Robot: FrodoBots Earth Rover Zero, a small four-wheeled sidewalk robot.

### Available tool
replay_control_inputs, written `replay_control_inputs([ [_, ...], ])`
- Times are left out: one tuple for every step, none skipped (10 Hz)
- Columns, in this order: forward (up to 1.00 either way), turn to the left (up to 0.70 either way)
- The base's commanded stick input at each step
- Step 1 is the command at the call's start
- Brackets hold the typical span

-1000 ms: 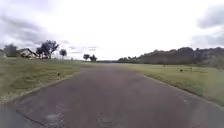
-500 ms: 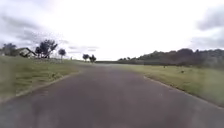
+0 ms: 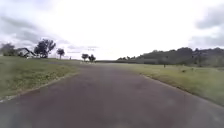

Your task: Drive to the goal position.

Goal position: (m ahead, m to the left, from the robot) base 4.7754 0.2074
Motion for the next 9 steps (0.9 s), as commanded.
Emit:
replay_control_inputs([
  [0.70,0.29],
  [0.70,0.20],
  [0.70,0.05],
  [0.70,0.03],
  [0.70,0.03],
  [0.70,0.03],
  [0.70,0.14],
  [0.70,0.25],
  [0.70,0.35],
])
